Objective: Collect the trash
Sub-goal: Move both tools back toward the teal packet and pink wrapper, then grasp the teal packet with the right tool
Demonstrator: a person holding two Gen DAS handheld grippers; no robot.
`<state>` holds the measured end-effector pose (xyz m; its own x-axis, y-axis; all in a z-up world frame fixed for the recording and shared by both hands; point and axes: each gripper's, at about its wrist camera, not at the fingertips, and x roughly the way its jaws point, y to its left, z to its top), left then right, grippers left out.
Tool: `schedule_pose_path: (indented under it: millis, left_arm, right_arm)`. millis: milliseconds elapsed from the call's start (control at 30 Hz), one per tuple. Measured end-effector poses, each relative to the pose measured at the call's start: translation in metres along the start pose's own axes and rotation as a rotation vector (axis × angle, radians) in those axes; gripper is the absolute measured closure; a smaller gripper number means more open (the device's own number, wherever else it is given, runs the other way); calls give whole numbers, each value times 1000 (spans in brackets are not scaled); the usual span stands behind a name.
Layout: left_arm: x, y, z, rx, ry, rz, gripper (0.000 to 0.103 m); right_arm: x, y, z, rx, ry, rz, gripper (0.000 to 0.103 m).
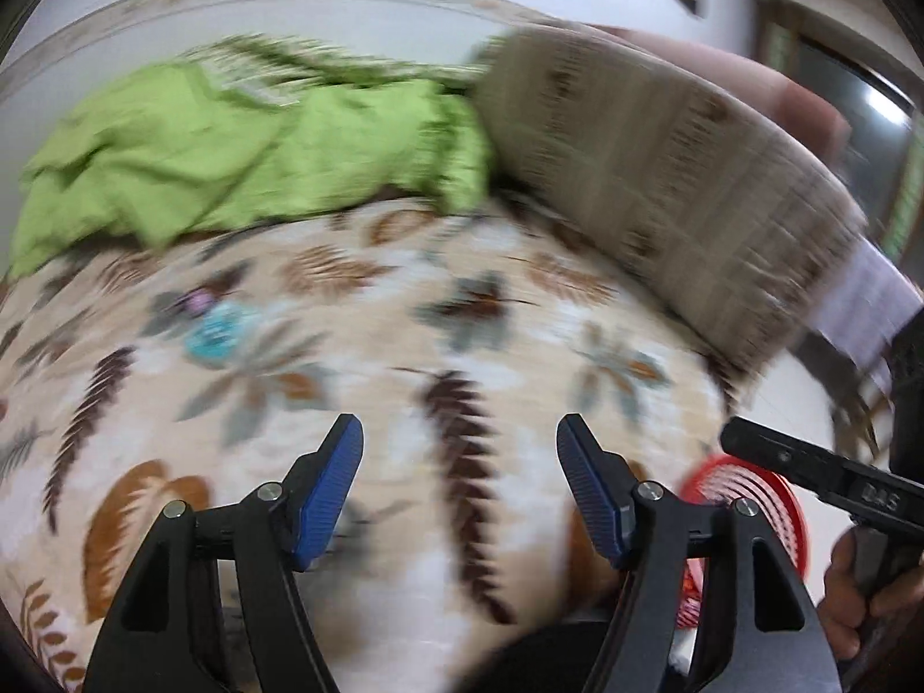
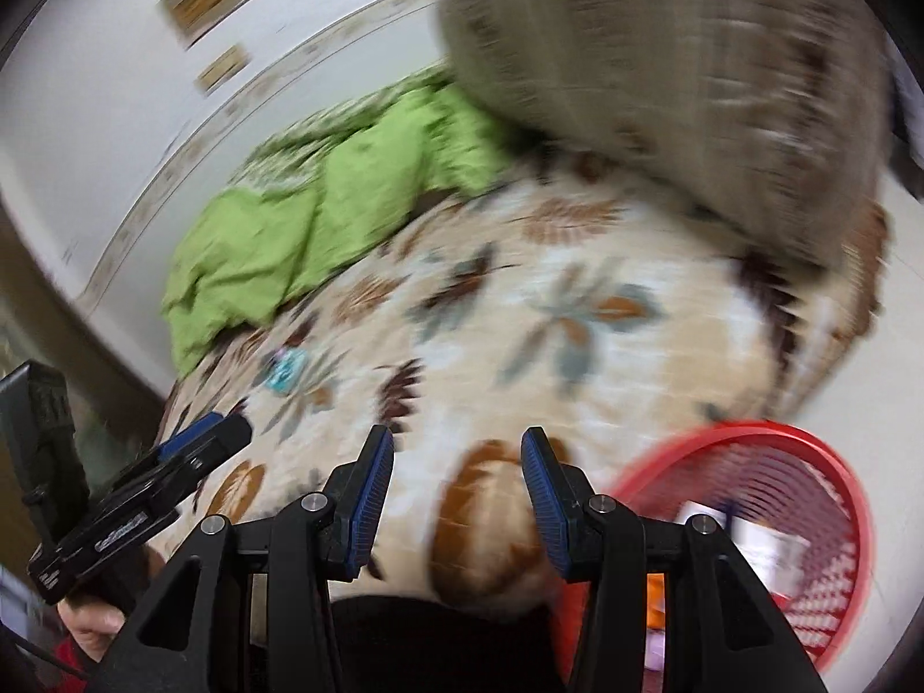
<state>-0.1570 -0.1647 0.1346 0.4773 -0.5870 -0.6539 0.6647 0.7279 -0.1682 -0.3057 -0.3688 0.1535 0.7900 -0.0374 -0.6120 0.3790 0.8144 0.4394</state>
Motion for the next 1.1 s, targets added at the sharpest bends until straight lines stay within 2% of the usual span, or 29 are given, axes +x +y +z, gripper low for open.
schedule_pose_path:
  millis: [100, 167, 333, 400, 433, 533, 633, 767, 833, 933, 1067, 1100]
  left_arm:
    - [3, 49, 2, -88, -21, 91, 34]
    - [8, 90, 0, -139, -46, 212, 34]
    - [19, 173, -13, -274, -62, 360, 34]
    - [22, 197, -17, -289, -64, 440, 34]
    - [24, 206, -18, -306, -54, 463, 34]
    - [22, 234, -18, -389, -68, 487, 34]
    - [22, 248, -21, -429, -68, 518, 34]
    - [25, 256, -20, -450, -63, 528, 34]
    - [25, 259, -21, -457, -66, 529, 34]
    - [28, 262, -21, -475, -56, 533, 34]
    - [32, 267, -22, -493, -43, 535, 34]
    - [32, 267, -22, -496, -41, 534, 34]
  right_arm:
    - [36, 35, 9, -45, 42, 48, 54]
    - [64, 58, 14, -72, 80, 72, 54]
    - [141, 112, 26, -102, 174, 108, 52]
    - [173, 132, 30, -109, 211, 126, 46]
    - [190, 144, 32, -120, 225, 115, 46]
    - [240, 174, 39, -134, 259, 108, 43]
    - [291, 197, 45, -134, 282, 65, 42]
    - [348, 214, 51, -104, 316, -2, 42]
    - [374, 219, 52, -86, 345, -63, 42]
    - [398, 225, 51, -62, 350, -107, 42]
    - [412, 240, 47, -145, 321, -170, 37]
    - [411, 243, 45, -174, 314, -181, 39]
